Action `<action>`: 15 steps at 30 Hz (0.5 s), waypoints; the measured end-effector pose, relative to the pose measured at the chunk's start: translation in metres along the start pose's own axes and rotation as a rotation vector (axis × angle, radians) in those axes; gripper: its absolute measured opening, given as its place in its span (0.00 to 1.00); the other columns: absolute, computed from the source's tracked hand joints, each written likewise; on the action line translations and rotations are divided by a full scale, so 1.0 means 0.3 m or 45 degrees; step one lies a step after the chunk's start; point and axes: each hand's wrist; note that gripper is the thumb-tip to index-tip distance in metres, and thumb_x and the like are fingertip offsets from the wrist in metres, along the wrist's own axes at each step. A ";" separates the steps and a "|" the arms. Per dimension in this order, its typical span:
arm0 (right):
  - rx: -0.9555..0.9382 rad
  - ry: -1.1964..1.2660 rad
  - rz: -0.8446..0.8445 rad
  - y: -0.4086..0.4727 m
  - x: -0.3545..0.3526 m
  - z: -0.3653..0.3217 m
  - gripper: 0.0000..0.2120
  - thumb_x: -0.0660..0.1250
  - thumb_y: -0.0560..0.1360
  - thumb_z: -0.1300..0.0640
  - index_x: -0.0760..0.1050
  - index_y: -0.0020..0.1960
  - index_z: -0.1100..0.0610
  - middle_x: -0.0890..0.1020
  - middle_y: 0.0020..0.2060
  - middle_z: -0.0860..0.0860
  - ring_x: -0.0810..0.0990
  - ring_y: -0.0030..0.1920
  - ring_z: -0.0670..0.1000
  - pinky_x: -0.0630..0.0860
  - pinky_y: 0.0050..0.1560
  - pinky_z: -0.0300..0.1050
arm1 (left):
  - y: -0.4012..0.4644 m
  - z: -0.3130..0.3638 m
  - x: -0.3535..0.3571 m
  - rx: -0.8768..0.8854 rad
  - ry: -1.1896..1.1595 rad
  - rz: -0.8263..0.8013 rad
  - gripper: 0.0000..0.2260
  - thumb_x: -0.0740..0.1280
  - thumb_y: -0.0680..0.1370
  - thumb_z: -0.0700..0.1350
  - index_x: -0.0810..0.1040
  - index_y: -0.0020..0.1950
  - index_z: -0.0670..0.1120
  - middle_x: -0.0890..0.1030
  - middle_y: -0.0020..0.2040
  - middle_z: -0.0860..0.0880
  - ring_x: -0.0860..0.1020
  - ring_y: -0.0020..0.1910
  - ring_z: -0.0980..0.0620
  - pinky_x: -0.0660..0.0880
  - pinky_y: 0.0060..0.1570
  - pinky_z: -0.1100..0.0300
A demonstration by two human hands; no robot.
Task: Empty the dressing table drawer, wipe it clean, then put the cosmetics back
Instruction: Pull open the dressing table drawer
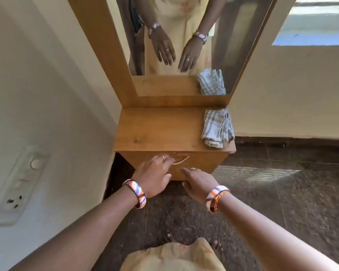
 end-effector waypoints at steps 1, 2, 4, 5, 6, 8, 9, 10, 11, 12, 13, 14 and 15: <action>0.035 -0.045 -0.131 0.021 0.020 -0.005 0.23 0.57 0.78 0.56 0.61 0.72 0.57 0.75 0.63 0.57 0.76 0.60 0.59 0.75 0.53 0.50 | 0.008 -0.010 0.019 -0.057 0.042 -0.143 0.24 0.61 0.79 0.49 0.61 0.74 0.49 0.64 0.74 0.50 0.64 0.72 0.50 0.70 0.65 0.53; 0.047 -0.075 -0.202 0.043 0.041 -0.009 0.26 0.58 0.78 0.56 0.57 0.74 0.57 0.72 0.66 0.58 0.74 0.63 0.59 0.75 0.56 0.51 | 0.013 -0.015 0.032 -0.083 0.072 -0.208 0.26 0.61 0.79 0.49 0.57 0.75 0.49 0.60 0.75 0.50 0.61 0.73 0.49 0.69 0.66 0.52; 0.076 -0.111 -0.273 0.080 0.069 -0.011 0.30 0.59 0.78 0.57 0.50 0.76 0.58 0.62 0.73 0.57 0.68 0.69 0.59 0.71 0.62 0.53 | 0.018 -0.039 0.070 -0.101 0.149 -0.266 0.29 0.62 0.78 0.50 0.54 0.76 0.48 0.58 0.76 0.49 0.61 0.74 0.47 0.69 0.66 0.51; 0.086 -0.118 -0.269 0.103 0.081 -0.011 0.32 0.59 0.78 0.57 0.47 0.77 0.58 0.58 0.75 0.57 0.65 0.72 0.59 0.69 0.65 0.54 | 0.023 -0.047 0.089 -0.108 0.165 -0.277 0.29 0.62 0.78 0.50 0.54 0.76 0.47 0.58 0.76 0.48 0.61 0.73 0.47 0.69 0.66 0.52; 0.093 -0.137 -0.257 0.125 0.096 -0.008 0.33 0.59 0.78 0.58 0.45 0.77 0.58 0.55 0.76 0.57 0.62 0.73 0.59 0.66 0.67 0.54 | 0.025 -0.055 0.107 -0.110 0.180 -0.275 0.30 0.62 0.78 0.49 0.54 0.76 0.47 0.59 0.76 0.48 0.62 0.73 0.47 0.68 0.66 0.52; 0.101 -0.180 -0.219 0.176 0.113 0.005 0.34 0.58 0.78 0.59 0.43 0.77 0.60 0.54 0.76 0.58 0.57 0.75 0.58 0.62 0.70 0.54 | 0.035 -0.081 0.135 -0.115 0.209 -0.230 0.30 0.63 0.78 0.50 0.54 0.76 0.46 0.60 0.75 0.47 0.62 0.73 0.47 0.67 0.66 0.53; 0.112 -0.187 -0.210 0.198 0.122 0.011 0.34 0.58 0.78 0.59 0.43 0.77 0.60 0.55 0.76 0.58 0.56 0.76 0.58 0.61 0.71 0.54 | 0.040 -0.094 0.150 -0.117 0.217 -0.212 0.30 0.63 0.78 0.50 0.55 0.76 0.46 0.60 0.75 0.47 0.62 0.73 0.47 0.67 0.67 0.53; 0.122 -0.188 -0.214 0.216 0.132 0.014 0.33 0.58 0.78 0.60 0.43 0.77 0.60 0.56 0.76 0.58 0.55 0.76 0.57 0.60 0.72 0.54 | 0.044 -0.101 0.166 -0.114 0.217 -0.207 0.30 0.63 0.78 0.50 0.55 0.76 0.46 0.60 0.75 0.46 0.61 0.73 0.47 0.67 0.67 0.53; 0.134 -0.175 -0.215 0.229 0.144 0.015 0.33 0.58 0.78 0.60 0.44 0.77 0.59 0.56 0.76 0.57 0.53 0.76 0.57 0.60 0.72 0.54 | 0.048 -0.106 0.184 -0.118 0.212 -0.202 0.29 0.63 0.78 0.50 0.55 0.76 0.46 0.58 0.76 0.45 0.60 0.74 0.46 0.66 0.68 0.53; 0.142 -0.166 -0.200 0.237 0.155 0.015 0.33 0.58 0.78 0.60 0.45 0.77 0.59 0.56 0.76 0.57 0.53 0.76 0.57 0.60 0.72 0.55 | 0.048 -0.107 0.203 -0.132 0.214 -0.191 0.29 0.63 0.78 0.50 0.56 0.75 0.46 0.56 0.77 0.44 0.58 0.75 0.46 0.65 0.68 0.53; 0.149 -0.162 -0.164 0.243 0.164 0.015 0.33 0.59 0.77 0.61 0.46 0.77 0.59 0.58 0.75 0.57 0.53 0.76 0.57 0.61 0.71 0.55 | 0.050 -0.107 0.219 -0.156 0.208 -0.151 0.29 0.63 0.78 0.50 0.55 0.75 0.46 0.54 0.77 0.43 0.56 0.76 0.45 0.65 0.69 0.53; 0.154 -0.161 -0.113 0.247 0.171 0.013 0.32 0.59 0.77 0.61 0.48 0.77 0.59 0.59 0.75 0.57 0.54 0.76 0.57 0.62 0.70 0.54 | 0.053 -0.106 0.234 -0.187 0.202 -0.092 0.29 0.63 0.78 0.50 0.55 0.76 0.46 0.52 0.77 0.43 0.55 0.76 0.45 0.65 0.70 0.52; 0.162 -0.165 -0.068 0.249 0.174 0.009 0.32 0.60 0.77 0.61 0.50 0.76 0.58 0.60 0.74 0.56 0.55 0.75 0.57 0.64 0.69 0.54 | 0.058 -0.105 0.250 -0.215 0.206 -0.025 0.30 0.63 0.78 0.50 0.55 0.76 0.46 0.53 0.77 0.43 0.55 0.76 0.45 0.64 0.70 0.53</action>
Point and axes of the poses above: each hand's wrist, its own y-axis towards the middle knuckle, its own x-axis out of the palm, z = x × y
